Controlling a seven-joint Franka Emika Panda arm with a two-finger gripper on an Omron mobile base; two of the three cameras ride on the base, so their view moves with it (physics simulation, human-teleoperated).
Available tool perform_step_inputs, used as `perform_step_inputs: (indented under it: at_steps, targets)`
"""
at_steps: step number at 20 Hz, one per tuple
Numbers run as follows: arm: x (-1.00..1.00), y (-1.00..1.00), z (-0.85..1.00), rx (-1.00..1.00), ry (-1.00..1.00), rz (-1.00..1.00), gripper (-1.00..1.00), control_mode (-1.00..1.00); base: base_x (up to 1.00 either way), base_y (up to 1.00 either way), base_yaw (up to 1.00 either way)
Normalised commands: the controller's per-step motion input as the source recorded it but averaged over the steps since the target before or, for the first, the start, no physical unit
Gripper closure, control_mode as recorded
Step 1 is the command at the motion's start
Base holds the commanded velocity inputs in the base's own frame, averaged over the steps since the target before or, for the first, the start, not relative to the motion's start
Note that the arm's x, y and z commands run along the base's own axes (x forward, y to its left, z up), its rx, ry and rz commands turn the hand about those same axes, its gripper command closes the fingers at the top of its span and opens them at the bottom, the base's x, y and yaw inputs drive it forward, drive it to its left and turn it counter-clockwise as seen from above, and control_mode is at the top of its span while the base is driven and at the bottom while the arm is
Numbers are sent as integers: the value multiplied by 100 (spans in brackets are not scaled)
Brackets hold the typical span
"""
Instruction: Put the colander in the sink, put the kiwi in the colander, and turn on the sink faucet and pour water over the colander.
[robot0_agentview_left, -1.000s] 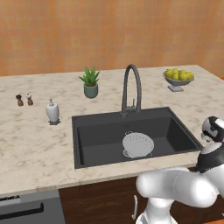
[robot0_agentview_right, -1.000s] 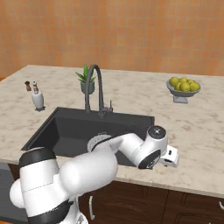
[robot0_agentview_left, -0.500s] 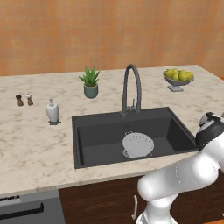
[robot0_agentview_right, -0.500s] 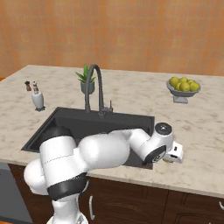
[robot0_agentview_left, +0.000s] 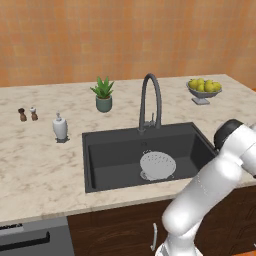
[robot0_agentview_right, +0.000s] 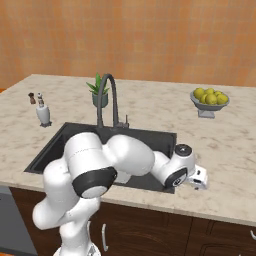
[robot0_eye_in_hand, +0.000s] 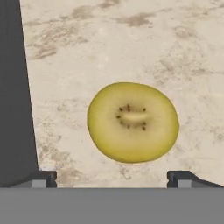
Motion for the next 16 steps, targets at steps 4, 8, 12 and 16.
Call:
perform_step_inputs:
  at_steps: [4,8,12,16]
  targets:
    - [16,-48,-16,0,1,0,-100,-100,0,0,0]
    - [39,-32,0,3,-1,0,-100,-100,0,0,0]
    - [13,7,-30,0,-1,0,-100,-100,0,0,0]
    - [-5,48,-57,0,0,0,100,-100,0,0,0]
